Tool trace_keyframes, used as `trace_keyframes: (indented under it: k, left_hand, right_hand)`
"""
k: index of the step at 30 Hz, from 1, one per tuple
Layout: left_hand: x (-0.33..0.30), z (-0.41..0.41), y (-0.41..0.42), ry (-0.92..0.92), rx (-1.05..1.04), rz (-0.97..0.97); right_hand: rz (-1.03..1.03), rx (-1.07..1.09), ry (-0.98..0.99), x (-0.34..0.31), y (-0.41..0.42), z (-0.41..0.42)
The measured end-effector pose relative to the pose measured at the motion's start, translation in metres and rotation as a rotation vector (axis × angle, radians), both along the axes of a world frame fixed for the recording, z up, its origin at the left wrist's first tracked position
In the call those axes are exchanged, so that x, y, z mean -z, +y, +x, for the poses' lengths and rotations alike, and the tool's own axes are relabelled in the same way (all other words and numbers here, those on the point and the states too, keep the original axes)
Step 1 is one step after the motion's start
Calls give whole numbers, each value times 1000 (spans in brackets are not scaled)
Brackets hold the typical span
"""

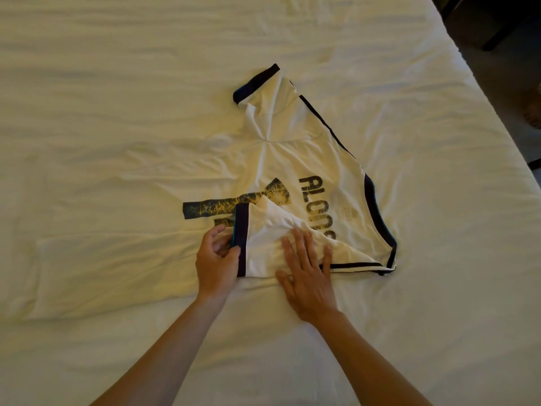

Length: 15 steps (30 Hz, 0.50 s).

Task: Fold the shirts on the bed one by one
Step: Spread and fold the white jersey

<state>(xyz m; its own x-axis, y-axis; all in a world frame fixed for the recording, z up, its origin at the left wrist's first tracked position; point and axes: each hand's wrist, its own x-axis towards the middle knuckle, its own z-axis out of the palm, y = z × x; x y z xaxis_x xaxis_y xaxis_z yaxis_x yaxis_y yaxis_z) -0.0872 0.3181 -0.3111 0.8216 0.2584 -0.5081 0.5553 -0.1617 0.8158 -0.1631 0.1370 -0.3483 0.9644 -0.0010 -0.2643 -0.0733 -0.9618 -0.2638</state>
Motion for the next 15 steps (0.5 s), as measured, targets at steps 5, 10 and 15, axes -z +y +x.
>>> trace_keyframes:
  k: [5,10,15]
  left_hand:
    - [-9,35,-11,36,79,-17]
    - [-7,29,7,-24,153,177]
    - [-17,28,28,-97,292,323]
  right_hand:
    - [-37,-2,13,1,1,3]
    - [-64,-9,63,-8,6,3]
    - [170,34,-137,-31,9,10]
